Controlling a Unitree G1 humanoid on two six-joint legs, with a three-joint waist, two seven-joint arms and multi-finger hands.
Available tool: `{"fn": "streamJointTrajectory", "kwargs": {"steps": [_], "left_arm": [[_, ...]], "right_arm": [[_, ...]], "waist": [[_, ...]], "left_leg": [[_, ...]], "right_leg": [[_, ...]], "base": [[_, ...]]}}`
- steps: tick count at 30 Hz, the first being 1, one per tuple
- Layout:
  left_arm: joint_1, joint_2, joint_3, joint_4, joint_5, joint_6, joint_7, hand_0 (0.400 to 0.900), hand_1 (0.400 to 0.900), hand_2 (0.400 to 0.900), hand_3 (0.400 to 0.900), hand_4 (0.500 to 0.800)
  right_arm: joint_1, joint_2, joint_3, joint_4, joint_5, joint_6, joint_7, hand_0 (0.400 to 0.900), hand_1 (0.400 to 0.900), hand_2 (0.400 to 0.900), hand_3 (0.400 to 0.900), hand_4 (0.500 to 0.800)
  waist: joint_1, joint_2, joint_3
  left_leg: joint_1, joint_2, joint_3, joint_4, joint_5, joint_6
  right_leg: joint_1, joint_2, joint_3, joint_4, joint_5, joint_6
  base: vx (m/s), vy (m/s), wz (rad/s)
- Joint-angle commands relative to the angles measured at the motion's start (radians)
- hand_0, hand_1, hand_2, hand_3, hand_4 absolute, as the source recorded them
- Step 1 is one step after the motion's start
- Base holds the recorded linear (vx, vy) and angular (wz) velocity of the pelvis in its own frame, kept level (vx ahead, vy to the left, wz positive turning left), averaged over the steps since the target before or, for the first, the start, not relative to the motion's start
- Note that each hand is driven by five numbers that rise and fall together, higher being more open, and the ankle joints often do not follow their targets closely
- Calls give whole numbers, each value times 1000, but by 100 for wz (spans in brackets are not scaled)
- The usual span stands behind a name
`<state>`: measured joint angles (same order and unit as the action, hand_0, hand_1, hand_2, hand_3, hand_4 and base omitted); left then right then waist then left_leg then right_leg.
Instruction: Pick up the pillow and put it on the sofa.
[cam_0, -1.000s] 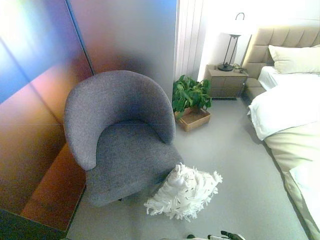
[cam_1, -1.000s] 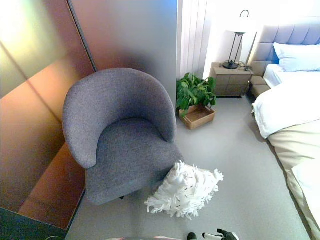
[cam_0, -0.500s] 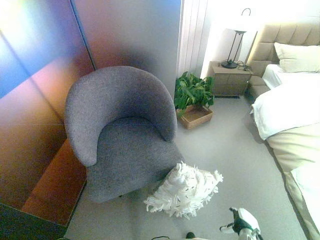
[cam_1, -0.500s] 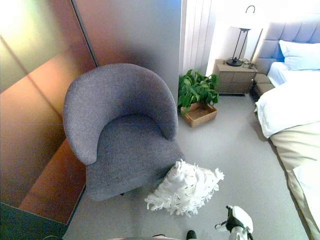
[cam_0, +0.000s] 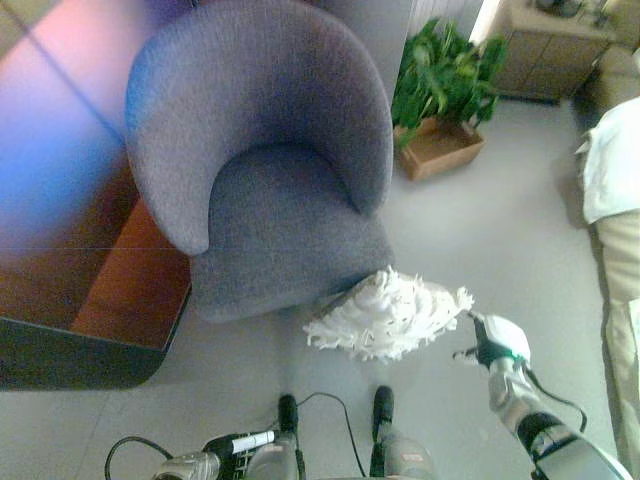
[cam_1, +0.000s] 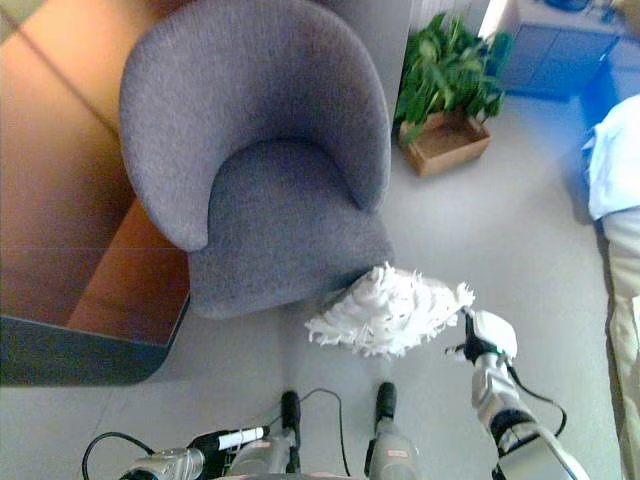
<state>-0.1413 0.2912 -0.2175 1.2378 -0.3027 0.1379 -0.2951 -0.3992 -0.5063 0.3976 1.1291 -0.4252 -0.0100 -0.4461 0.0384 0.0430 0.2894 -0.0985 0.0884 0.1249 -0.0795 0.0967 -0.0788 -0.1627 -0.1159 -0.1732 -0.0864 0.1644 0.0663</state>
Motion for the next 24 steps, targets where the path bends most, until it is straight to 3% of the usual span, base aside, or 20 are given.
{"fn": "streamJointTrajectory", "kwargs": {"steps": [1,13,24], "left_arm": [[-7,17,-92,59,-44,30,27,900,900,900,900,800],[-101,-1,-97,20,-163,10,88,900,900,900,900,800],[-133,-13,-109,-8,-234,25,87,900,900,900,900,800]], "right_arm": [[-136,-96,42,-42,96,-12,-2,900,900,900,900,800],[-375,-176,72,-76,221,-13,101,900,900,900,900,800],[-502,-230,102,-118,233,11,124,900,900,900,900,800]], "waist": [[33,-19,79],[61,29,191],[71,61,231]], "left_leg": [[-70,-70,-90,-8,-37,52],[-244,-94,-113,59,-5,43],[-373,-117,-96,167,-16,52]], "right_leg": [[-15,49,-35,87,-117,8],[-217,22,-71,227,-148,3],[-360,-15,-78,369,-187,1]], "base": [[-93,-34,12],[-62,13,8],[-10,62,9]]}}
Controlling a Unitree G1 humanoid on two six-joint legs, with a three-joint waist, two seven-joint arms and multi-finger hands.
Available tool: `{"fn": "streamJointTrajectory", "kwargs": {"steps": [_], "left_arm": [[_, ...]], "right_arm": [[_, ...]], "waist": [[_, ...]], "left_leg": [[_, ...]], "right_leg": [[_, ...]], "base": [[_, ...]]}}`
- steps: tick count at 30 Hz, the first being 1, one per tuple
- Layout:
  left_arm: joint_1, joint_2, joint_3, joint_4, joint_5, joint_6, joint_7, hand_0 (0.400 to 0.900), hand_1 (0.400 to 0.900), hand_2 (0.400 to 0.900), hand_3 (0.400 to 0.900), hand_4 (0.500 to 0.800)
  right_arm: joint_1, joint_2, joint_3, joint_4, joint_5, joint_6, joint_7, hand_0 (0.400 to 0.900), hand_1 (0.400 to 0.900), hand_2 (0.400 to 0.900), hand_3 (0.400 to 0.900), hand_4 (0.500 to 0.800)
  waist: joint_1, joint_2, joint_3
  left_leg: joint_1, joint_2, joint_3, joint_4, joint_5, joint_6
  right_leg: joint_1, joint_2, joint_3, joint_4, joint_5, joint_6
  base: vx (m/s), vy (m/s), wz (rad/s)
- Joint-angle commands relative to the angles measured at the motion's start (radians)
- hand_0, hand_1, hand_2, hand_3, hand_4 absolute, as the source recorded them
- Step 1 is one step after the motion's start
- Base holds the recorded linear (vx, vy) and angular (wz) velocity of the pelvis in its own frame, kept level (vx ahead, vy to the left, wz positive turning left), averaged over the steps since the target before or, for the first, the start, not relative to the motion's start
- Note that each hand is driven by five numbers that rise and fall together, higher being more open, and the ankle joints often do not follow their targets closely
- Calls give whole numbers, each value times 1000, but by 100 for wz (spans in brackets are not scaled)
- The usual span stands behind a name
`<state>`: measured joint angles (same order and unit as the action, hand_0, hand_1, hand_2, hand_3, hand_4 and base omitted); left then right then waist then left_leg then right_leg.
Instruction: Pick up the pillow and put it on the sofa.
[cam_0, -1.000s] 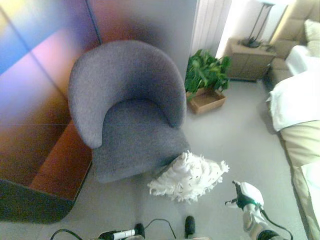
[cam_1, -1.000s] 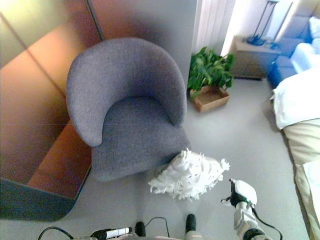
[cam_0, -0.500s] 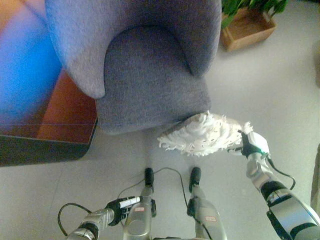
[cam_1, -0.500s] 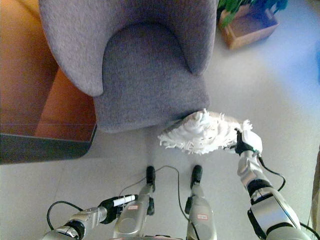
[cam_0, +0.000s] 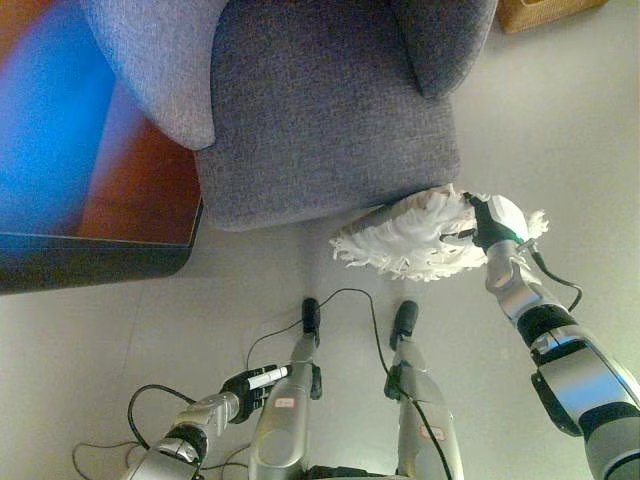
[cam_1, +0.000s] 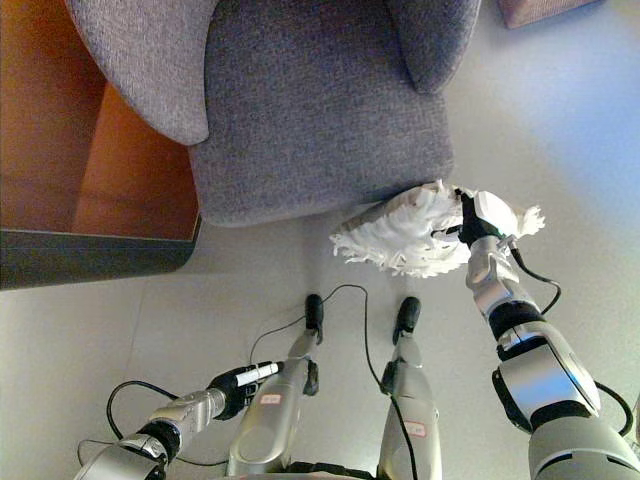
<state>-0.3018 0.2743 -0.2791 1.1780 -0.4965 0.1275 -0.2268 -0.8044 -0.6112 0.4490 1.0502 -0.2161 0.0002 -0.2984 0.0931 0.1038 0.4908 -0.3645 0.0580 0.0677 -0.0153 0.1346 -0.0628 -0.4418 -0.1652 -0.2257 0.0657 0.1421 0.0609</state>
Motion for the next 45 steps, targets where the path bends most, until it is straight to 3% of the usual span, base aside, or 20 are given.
{"fn": "streamJointTrajectory", "kwargs": {"steps": [1,17,23,27,28,29,45], "left_arm": [[29,4,-45,50,-42,37,18,900,900,900,900,800],[39,3,-47,17,-107,52,20,900,900,900,900,800],[41,4,-45,18,-123,59,15,900,900,900,900,800],[50,-1,-45,14,-134,62,18,900,900,900,900,800],[52,0,-45,11,-137,63,18,900,900,900,900,800],[53,0,-45,8,-140,65,18,900,900,900,900,800],[77,13,-37,-22,-149,65,12,900,900,900,900,800]], "right_arm": [[-105,-128,54,-43,23,3,-23,900,900,900,900,800],[-236,-175,104,-131,54,60,10,900,900,900,900,800],[-314,-170,138,-139,54,148,16,900,900,900,900,800],[-347,-165,157,-151,59,180,69,900,900,900,900,800],[-353,-165,162,-155,60,177,87,816,816,816,816,749],[-359,-167,166,-160,68,176,104,400,400,400,400,500],[-344,-199,140,-171,150,135,149,400,400,400,400,500]], "waist": [[16,2,29],[25,22,29],[36,34,29],[39,37,29],[40,40,29],[41,41,29],[34,42,29]], "left_leg": [[-116,-87,-37,108,-54,36],[-258,-83,-35,188,-55,38],[-310,-80,-43,210,-47,38],[-321,-82,-49,230,-72,34],[-326,-81,-50,233,-72,34],[-333,-81,-51,237,-72,35],[-343,-74,-45,247,-77,34]], "right_leg": [[-92,34,-23,225,-167,6],[-238,33,-6,321,-190,-2],[-293,32,3,358,-197,-7],[-313,26,18,397,-236,-1],[-321,25,19,402,-238,-2],[-327,24,21,408,-241,-3],[-340,27,27,415,-245,-6]], "base": [[7,48,6],[1,41,1],[0,0,0],[57,0,3],[0,0,0],[0,0,0],[1,0,-2]]}}
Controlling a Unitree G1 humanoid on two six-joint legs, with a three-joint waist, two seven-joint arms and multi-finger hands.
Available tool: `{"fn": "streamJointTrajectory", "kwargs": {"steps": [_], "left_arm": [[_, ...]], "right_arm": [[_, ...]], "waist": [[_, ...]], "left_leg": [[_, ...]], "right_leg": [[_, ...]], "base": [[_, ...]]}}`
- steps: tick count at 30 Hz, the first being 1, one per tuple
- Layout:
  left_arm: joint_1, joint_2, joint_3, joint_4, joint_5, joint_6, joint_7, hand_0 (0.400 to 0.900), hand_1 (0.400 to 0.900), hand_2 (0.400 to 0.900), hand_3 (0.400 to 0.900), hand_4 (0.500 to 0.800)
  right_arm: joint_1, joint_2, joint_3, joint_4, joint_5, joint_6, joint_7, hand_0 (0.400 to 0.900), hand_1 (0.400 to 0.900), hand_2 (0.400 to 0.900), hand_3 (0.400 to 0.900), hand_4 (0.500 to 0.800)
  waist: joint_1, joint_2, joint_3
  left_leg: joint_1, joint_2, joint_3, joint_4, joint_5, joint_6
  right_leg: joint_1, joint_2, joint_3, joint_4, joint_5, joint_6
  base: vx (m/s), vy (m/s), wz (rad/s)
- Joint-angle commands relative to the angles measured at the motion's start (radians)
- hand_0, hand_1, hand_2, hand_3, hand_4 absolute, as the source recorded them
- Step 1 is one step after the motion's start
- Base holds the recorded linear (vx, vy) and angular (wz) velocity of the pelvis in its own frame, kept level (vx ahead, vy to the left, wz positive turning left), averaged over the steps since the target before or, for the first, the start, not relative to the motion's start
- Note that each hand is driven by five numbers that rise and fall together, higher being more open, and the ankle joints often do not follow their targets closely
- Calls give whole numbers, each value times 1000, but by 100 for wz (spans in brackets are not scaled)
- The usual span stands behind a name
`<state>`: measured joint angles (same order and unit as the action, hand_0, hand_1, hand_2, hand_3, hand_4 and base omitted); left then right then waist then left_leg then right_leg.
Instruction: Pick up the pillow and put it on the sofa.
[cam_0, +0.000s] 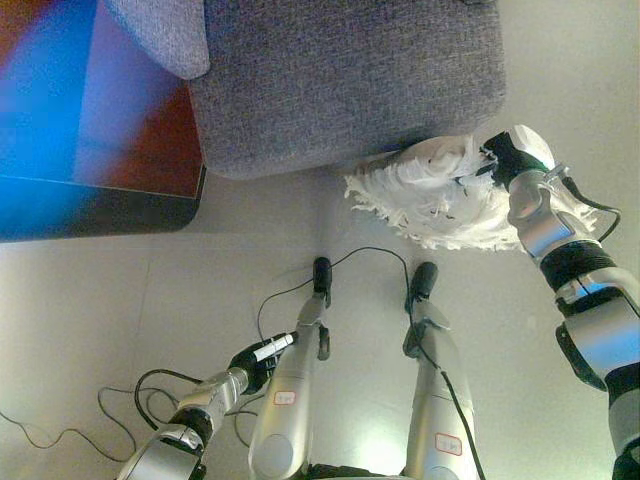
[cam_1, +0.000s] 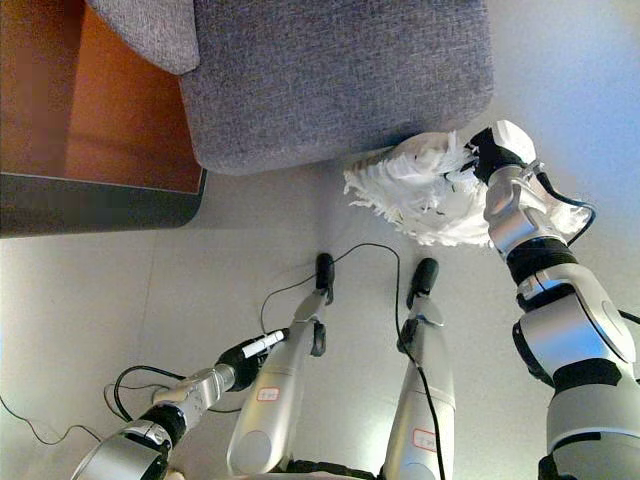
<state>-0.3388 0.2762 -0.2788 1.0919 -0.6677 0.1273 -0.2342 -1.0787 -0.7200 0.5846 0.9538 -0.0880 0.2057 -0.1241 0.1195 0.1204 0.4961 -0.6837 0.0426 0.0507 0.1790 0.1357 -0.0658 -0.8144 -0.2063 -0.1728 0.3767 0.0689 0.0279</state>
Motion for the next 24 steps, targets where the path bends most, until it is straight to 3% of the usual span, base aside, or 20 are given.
{"fn": "streamJointTrajectory", "kwargs": {"steps": [1,7,16,24], "left_arm": [[116,13,-34,60,27,67,17,900,900,900,900,800],[119,24,-27,54,31,65,5,900,900,900,900,800],[133,48,-6,51,62,78,-12,900,900,900,900,800],[182,72,12,75,113,114,-48,900,900,900,900,800]], "right_arm": [[-64,-93,-1,-77,25,-72,-17,400,400,400,400,500],[-46,-97,-11,-69,21,-114,7,400,400,400,400,500],[41,-108,-29,-110,-7,-193,75,400,400,400,400,500],[199,-157,-77,-197,-7,-297,199,400,400,400,400,500]], "waist": [[8,24,24],[7,11,24],[-1,-45,24],[-19,-107,-88]], "left_leg": [[-16,-58,-27,48,-78,36],[22,-53,-21,14,-54,36],[238,-41,-7,-63,-64,25],[440,-16,25,-152,-84,9]], "right_leg": [[40,70,-28,100,-171,28],[91,86,-48,41,-131,18],[311,89,-71,-76,-107,30],[545,83,-91,-232,-68,54]], "base": [[-5,-11,-4],[-47,-12,-4],[-3,-19,-3],[95,-16,-1]]}}
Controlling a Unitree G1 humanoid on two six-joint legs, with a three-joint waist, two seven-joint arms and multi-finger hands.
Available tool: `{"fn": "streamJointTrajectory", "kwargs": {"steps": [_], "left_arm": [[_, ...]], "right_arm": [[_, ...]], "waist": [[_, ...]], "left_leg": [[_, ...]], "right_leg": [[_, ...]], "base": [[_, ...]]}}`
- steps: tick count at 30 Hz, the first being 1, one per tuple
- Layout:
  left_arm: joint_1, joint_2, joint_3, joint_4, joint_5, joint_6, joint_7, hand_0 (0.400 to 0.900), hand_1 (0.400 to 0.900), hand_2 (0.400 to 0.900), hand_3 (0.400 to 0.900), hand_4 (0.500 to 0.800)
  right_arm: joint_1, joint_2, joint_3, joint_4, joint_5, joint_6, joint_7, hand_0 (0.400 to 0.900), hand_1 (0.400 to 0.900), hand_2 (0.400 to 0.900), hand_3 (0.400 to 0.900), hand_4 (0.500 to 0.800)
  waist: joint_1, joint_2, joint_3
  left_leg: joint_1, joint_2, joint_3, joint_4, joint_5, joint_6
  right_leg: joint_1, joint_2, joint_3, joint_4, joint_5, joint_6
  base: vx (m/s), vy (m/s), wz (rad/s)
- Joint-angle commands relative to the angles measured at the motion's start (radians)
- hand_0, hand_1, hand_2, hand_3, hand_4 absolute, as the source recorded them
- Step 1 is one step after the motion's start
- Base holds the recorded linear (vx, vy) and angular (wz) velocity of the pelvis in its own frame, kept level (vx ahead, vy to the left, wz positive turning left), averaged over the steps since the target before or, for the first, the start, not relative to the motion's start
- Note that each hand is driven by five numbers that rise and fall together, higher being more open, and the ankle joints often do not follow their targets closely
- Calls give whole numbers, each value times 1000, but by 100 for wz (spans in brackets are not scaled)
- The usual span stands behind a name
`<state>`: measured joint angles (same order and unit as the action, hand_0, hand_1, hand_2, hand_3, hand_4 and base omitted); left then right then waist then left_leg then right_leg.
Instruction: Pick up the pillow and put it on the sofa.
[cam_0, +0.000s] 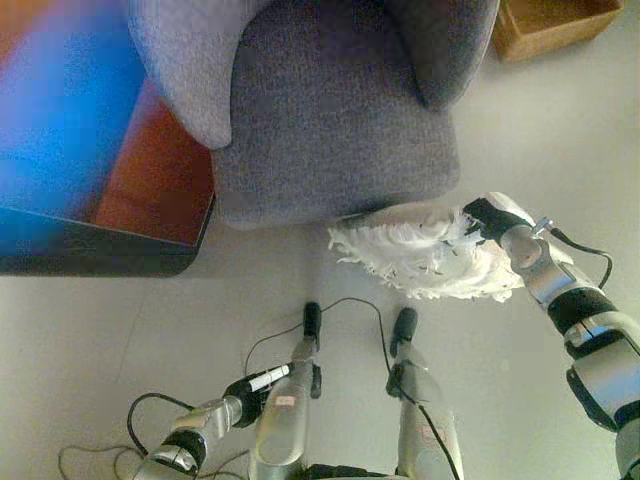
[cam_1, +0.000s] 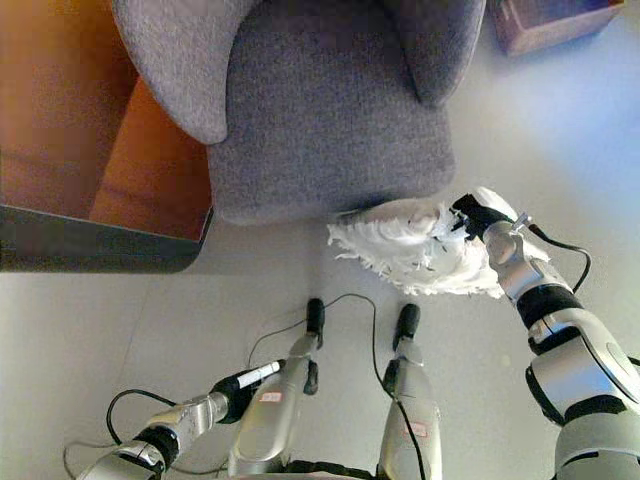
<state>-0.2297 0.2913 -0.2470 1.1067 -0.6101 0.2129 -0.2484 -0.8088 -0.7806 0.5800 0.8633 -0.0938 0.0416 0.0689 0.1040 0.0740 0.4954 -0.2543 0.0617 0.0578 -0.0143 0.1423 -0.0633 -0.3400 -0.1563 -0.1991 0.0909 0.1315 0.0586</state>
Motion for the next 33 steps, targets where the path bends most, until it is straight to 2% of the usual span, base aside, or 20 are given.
{"fn": "streamJointTrajectory", "kwargs": {"steps": [1,7,11,17,23,27,33], "left_arm": [[83,60,-18,66,60,30,-36,900,900,900,900,800],[129,71,11,76,94,42,-46,900,900,900,900,800],[168,71,48,85,130,64,-63,900,900,900,900,800],[206,60,88,121,178,105,-91,900,900,900,900,800],[214,61,99,157,210,134,-110,900,900,900,900,800],[211,60,96,173,206,147,-112,900,900,900,900,800],[205,47,98,186,191,175,-108,900,900,900,900,800]], "right_arm": [[-50,-104,-80,-126,-11,-143,26,400,400,400,400,500],[49,-140,-121,-232,-28,-183,113,400,400,400,400,500],[120,-155,-166,-312,-12,-200,225,400,400,400,400,500],[109,-158,-193,-404,78,-158,450,400,400,400,400,500],[-65,-171,-123,-398,202,-94,621,400,400,400,400,500],[-225,-157,-42,-346,241,-59,656,400,400,400,400,500],[-391,-85,35,-267,263,2,676,400,400,400,400,500]], "waist": [[-6,-68,-105],[-18,-101,-188],[-23,-120,-254],[-20,-145,-341],[-1,-168,-379],[16,-179,-395],[49,-190,-413]], "left_leg": [[37,-35,20,27,-92,5],[143,-37,21,-39,-90,2],[207,-41,23,-65,-97,3],[280,-42,30,-73,-121,2],[320,-43,23,-73,-135,0],[336,-43,18,-73,-138,-4],[349,-47,4,-73,-138,-5]], "right_leg": [[102,34,-66,34,-126,26],[216,41,-62,-42,-105,40],[286,44,-65,-85,-91,48],[375,46,-69,-150,-71,56],[430,47,-83,-167,-73,56],[454,43,-93,-173,-74,58],[483,39,-114,-178,-74,60]], "base": [[156,-5,-1],[124,12,1],[162,44,3],[169,61,3],[81,56,8],[50,75,8],[34,95,9]]}}
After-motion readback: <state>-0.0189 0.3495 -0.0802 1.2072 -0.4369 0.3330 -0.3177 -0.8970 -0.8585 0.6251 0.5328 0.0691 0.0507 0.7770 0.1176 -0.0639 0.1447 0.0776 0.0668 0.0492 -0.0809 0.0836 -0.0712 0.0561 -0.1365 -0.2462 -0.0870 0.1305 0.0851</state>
